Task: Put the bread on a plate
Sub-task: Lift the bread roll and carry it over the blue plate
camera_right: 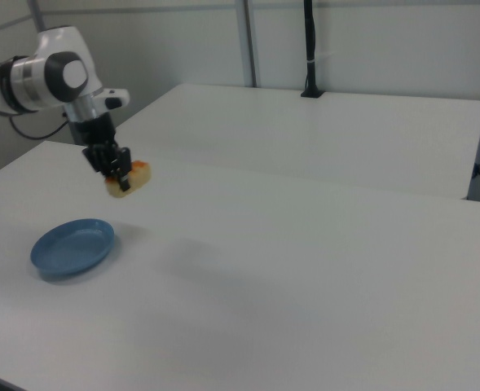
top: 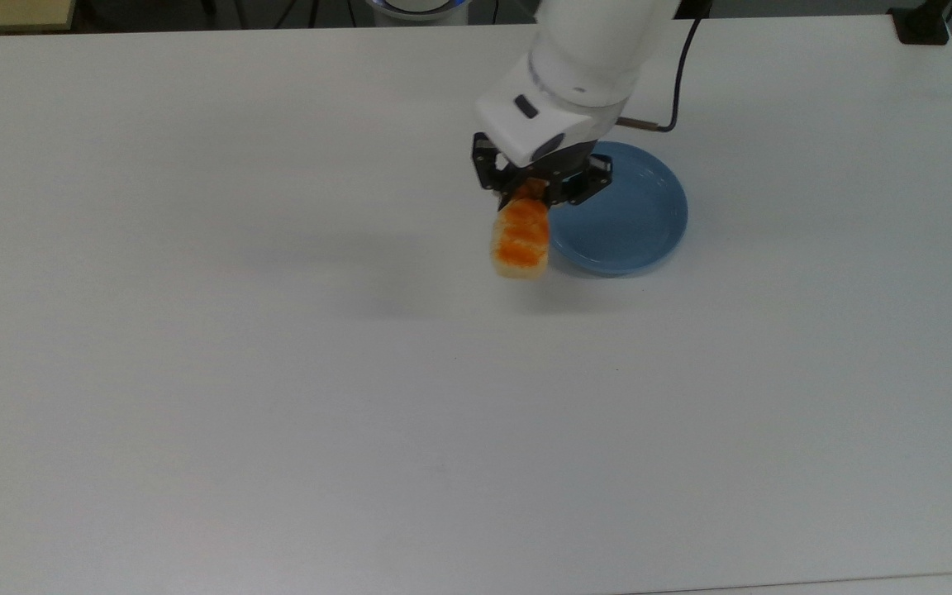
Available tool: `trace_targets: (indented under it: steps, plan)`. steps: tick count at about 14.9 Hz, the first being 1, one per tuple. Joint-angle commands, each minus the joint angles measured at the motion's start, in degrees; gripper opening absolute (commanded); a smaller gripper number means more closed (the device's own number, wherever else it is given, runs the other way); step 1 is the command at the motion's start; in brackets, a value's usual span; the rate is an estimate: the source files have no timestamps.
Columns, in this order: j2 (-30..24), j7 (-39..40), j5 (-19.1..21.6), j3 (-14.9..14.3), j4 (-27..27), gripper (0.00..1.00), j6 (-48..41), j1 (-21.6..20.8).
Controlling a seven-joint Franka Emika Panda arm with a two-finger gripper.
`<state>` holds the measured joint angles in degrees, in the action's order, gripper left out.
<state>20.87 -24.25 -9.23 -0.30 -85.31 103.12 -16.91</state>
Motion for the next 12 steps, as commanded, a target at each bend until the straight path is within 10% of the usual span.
trace_targets:
  steps: [1,12]
  plan:
    - [-4.08,-2.99,-0.97,-0.31,-9.16,0.42,0.94,-4.87]
    - [-3.21,-10.82,-0.09,5.13,-13.48,0.43,1.99,-8.23]
